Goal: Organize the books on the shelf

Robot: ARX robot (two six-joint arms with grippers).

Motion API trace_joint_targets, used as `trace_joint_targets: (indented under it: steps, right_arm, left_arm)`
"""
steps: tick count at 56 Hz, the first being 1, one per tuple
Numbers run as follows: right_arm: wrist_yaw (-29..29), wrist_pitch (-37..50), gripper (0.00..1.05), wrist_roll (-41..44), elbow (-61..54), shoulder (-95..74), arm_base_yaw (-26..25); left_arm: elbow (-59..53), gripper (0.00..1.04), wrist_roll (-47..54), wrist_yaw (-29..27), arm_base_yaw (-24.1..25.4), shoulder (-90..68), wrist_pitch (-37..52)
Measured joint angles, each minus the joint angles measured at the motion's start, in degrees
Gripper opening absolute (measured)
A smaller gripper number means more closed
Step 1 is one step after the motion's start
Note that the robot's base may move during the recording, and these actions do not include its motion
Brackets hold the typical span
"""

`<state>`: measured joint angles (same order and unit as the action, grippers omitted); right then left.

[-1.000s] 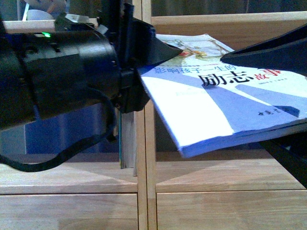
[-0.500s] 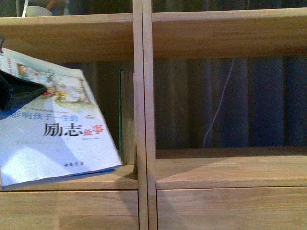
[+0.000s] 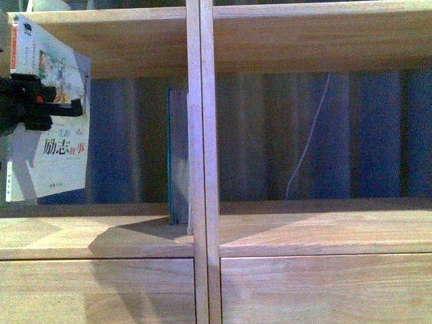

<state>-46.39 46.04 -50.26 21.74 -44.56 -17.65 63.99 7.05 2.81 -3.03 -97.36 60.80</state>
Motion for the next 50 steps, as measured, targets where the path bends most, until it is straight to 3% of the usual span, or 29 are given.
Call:
trace_joint_targets:
  steps: [23, 50]
  right_arm:
    - [-5.0, -0.7, 0.98, -4.8, -2.1, 7.8, -7.0]
    - [-4.4, -2.4, 0.98, -9.0, -3.8, 12.9, -5.2]
  left_arm:
    - [9.8, 0.07, 4.7, 0.5, -1.8, -16.2, 13.6]
    - [11.2, 0.07, 3.3, 1.1, -5.5, -25.0, 17.3]
